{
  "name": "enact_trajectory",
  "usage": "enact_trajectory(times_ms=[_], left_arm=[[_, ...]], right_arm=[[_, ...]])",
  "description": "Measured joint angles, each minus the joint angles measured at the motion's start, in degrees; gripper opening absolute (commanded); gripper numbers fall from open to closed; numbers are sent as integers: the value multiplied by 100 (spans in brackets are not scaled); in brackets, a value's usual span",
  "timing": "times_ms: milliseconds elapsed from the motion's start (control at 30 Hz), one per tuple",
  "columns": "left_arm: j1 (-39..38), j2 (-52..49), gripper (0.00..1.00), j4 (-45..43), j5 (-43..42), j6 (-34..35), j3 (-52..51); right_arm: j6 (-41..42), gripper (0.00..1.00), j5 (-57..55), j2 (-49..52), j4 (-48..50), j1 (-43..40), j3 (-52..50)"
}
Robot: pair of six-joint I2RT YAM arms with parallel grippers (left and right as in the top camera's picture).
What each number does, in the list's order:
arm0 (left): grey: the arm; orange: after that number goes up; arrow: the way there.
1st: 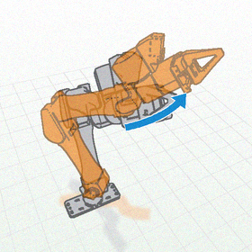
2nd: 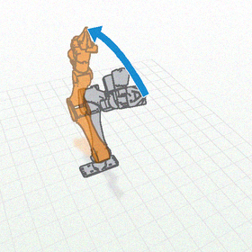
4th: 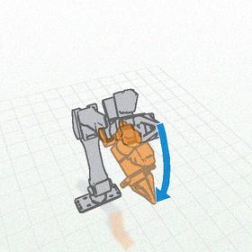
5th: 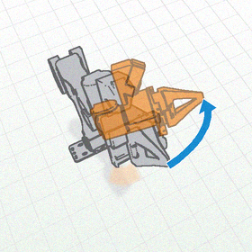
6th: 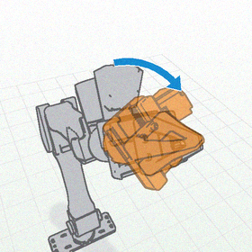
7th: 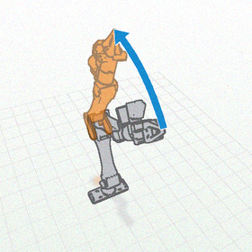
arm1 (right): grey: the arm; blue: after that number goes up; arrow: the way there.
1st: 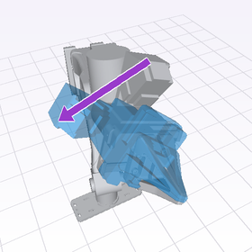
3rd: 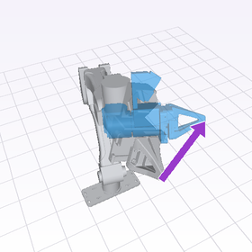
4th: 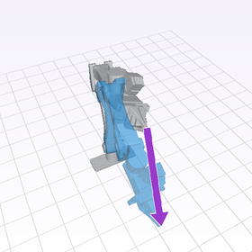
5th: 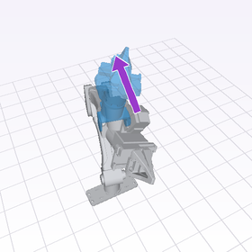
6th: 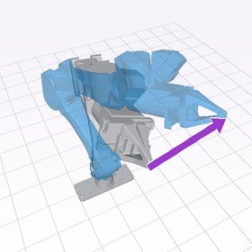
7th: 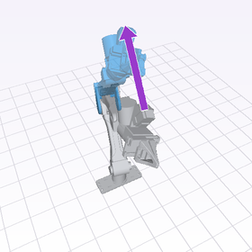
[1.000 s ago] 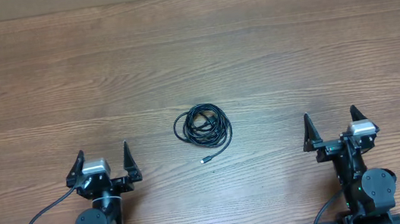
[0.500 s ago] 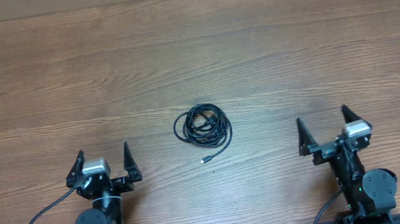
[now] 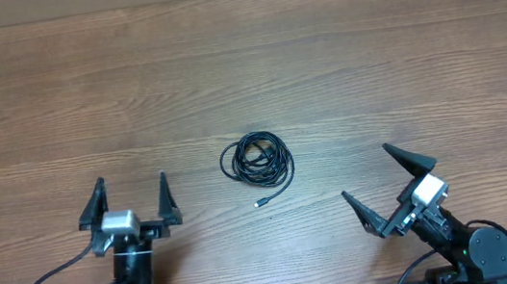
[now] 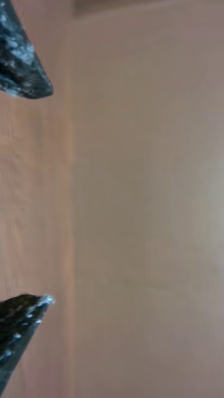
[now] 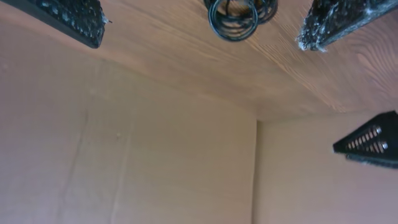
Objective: Untangle cables
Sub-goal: 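Raise both arms and move both grippers toward the black cable coil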
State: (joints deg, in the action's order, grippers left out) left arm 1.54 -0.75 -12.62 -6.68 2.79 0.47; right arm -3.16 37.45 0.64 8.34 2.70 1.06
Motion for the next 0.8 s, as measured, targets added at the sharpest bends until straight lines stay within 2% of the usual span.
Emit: enact_trajectory(times_ms=[133, 267, 433, 600, 800], left_arm=[[0, 2, 100, -640, -505, 2, 4], [0, 0, 100, -184, -645, -50, 238], [2, -313, 100, 691, -590, -304, 1224], [2, -1484, 100, 1751, -632, -632, 2721], [0, -3539, 100, 3399, -1095, -887, 4778]], right_arm=[[105, 100, 11, -2, 199, 2, 0], [369, 100, -315, -2, 173, 0, 0], [511, 100, -669, 0, -426, 2, 103], [568, 100, -1113, 61, -1390, 0, 789], [595, 100, -1403, 688, -2229, 0, 1891]])
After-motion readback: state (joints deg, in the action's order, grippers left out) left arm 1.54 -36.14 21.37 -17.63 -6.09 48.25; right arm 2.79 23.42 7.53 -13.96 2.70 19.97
